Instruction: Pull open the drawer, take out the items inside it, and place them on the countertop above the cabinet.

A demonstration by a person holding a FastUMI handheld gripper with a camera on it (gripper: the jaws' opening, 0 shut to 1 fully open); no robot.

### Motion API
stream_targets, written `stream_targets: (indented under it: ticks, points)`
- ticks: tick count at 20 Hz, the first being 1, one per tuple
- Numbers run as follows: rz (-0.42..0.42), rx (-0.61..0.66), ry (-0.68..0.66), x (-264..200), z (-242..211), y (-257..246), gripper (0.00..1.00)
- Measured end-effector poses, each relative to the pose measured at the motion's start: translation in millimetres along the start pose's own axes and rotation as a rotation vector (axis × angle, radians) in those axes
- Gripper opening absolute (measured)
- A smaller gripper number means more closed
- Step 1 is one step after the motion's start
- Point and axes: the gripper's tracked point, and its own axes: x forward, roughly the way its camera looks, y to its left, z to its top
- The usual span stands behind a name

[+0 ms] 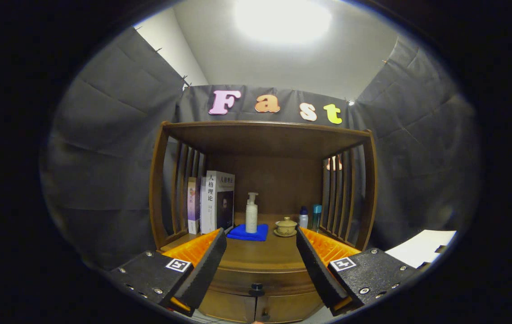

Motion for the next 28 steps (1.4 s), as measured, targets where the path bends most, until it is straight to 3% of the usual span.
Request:
stream_targets:
  ticks: [4,16,22,27,28]
  points:
    - [-0.043,-0.009,0.065,12,-63,6,0.96]
    - [-0.024,-0.027,0.275,42,-224,26,0.93]
    - [-0.042,-0.015,0.311,50,-252,17,0.78]
    - [-0.047,0.004,0.319,63,-261,9,0.49]
    - [-0.041,0.007,0.315,61,-260,10,0.48]
